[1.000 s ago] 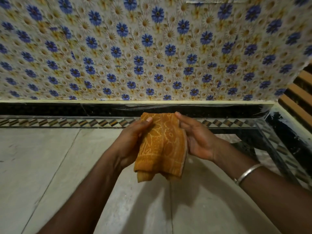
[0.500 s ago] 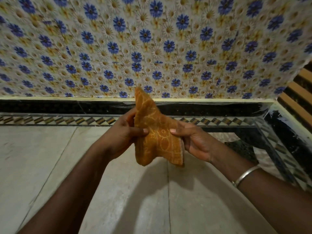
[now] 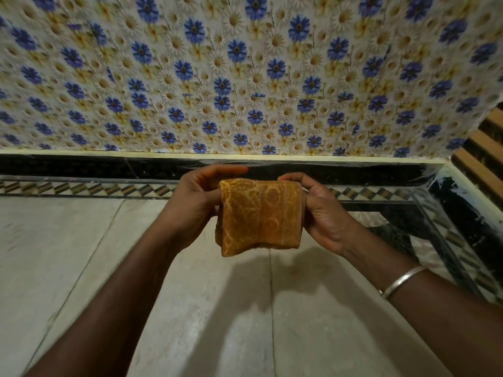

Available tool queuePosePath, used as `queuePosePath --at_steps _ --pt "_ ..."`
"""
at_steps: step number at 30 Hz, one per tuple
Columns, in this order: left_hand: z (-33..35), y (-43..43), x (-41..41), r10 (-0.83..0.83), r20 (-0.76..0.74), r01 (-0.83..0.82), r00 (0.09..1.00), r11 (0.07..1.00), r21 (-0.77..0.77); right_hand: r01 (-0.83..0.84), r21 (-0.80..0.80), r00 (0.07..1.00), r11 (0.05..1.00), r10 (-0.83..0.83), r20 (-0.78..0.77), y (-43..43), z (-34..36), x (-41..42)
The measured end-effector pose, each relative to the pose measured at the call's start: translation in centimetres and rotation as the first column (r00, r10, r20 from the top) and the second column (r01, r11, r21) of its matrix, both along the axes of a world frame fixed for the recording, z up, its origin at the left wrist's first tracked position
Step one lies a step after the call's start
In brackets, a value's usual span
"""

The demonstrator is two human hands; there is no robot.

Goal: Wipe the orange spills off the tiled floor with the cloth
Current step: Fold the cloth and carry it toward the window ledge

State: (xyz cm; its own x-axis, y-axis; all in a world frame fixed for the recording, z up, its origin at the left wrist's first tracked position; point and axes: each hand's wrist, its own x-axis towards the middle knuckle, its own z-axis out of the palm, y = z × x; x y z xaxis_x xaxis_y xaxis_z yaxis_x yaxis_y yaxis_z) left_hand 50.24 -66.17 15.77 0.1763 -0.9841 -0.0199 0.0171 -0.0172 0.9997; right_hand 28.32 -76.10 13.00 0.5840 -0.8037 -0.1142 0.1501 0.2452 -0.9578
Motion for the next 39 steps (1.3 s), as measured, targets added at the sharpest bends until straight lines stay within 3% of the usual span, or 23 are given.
queuePosePath --at_steps 5,10,14,26,32,35,37,39 --pt "-0.4 -0.3 0.0 0.051 0.049 -0.055 0.997 0.995 0.085 0.032 -0.041 0.997 0.999 -0.035 -0.074 0.0 0.3 0.3" --pt "-1.9 0.2 -1.7 0.069 -0.330 0.017 0.941 0.968 0.252 0.086 -0.003 0.992 0.996 -0.086 -0.093 0.0 0.1 1.1" --pt "-4.1 0.0 -1.9 0.055 -0.291 0.028 0.955 0.961 0.274 0.102 0.022 0.992 0.995 -0.100 -0.075 -0.3 0.0 0.7" --pt "-3.1 -0.6 -1.5 0.064 -0.148 -0.049 0.987 0.994 0.102 0.016 0.083 0.984 0.996 -0.031 0.177 0.2 1.6 0.3" --pt "-3.2 -0.9 -1.8 0.126 -0.191 -0.110 0.973 0.989 0.094 -0.033 0.259 0.994 0.965 0.004 0.112 0.7 0.3 0.3" --pt "-3.6 -1.0 -1.7 0.192 -0.149 -0.169 0.970 0.974 0.152 -0.062 0.129 0.998 0.990 0.064 -0.011 0.8 -0.2 1.0" --pt "-4.3 -1.1 -1.7 0.247 -0.029 -0.238 0.969 0.956 0.171 0.025 -0.030 0.984 0.999 -0.029 -0.176 0.8 -0.7 1.5" --pt "-4.8 -0.9 -2.1 0.273 0.049 -0.277 0.961 0.946 0.170 0.091 -0.125 0.975 0.988 -0.114 -0.189 1.1 -1.1 1.9"
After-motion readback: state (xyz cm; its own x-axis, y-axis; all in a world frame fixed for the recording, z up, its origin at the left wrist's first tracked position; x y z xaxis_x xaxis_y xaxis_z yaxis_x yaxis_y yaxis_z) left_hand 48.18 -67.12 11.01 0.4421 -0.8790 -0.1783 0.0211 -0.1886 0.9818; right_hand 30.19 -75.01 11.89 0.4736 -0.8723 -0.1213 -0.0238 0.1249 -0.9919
